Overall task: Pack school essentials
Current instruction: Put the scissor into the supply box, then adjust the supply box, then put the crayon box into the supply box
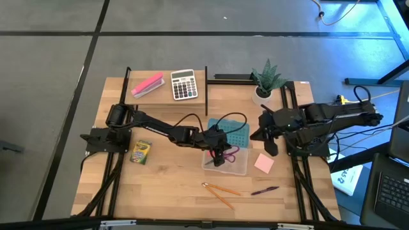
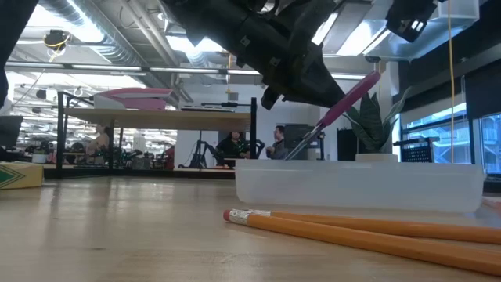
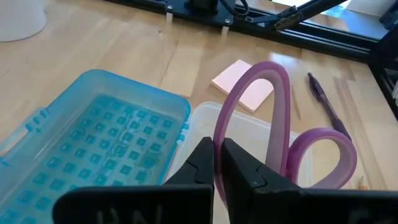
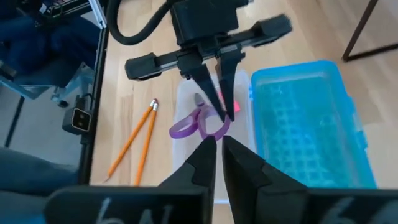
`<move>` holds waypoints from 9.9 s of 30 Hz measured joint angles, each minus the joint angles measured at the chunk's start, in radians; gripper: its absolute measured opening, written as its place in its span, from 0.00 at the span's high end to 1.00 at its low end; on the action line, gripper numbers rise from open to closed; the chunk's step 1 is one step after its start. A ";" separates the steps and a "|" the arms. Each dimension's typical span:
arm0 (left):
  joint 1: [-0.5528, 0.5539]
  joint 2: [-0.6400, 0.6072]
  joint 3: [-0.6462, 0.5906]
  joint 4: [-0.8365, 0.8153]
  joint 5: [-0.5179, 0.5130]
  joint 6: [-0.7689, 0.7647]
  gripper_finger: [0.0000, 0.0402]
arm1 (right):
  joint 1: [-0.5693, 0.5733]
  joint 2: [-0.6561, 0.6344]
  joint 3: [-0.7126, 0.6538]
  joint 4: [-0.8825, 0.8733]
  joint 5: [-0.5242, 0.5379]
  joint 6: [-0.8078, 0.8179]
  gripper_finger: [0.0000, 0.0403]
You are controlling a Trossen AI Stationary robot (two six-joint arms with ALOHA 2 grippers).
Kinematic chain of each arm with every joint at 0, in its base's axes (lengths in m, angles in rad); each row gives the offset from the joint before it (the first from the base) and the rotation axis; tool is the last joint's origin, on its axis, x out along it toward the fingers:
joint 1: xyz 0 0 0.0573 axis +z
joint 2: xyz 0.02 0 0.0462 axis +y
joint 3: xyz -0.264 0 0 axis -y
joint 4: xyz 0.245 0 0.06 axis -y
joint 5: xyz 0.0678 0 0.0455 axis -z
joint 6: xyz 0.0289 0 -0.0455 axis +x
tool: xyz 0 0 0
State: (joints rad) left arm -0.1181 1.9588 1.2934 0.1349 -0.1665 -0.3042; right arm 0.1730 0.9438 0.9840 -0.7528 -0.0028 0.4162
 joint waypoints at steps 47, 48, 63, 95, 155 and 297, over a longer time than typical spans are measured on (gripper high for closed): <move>0.001 -0.001 0.000 -0.004 -0.012 0.054 1.00 | -0.132 0.400 0.000 0.093 -0.279 0.363 0.64; 0.001 -0.001 0.000 -0.005 -0.011 0.054 1.00 | -0.132 0.404 0.000 0.093 -0.280 0.363 0.64; 0.002 -0.001 0.000 -0.003 -0.014 0.072 1.00 | -0.132 0.412 -0.001 0.080 -0.273 0.364 0.88; 0.002 -0.002 0.000 0.003 -0.016 -0.008 0.71 | -0.132 0.411 -0.001 0.081 -0.261 0.357 0.92; 0.003 -0.230 0.001 -0.006 -0.109 0.185 0.71 | -0.131 0.570 -0.093 0.094 -0.175 0.361 0.90; -0.153 -0.521 0.002 -1.299 -0.108 -0.965 0.71 | 0.020 0.307 -0.059 0.333 0.063 -0.127 0.71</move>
State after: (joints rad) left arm -0.2706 1.4377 1.2949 -1.1645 -0.2745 -1.2689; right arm 0.1933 1.2507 0.9249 -0.4193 0.0605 0.2896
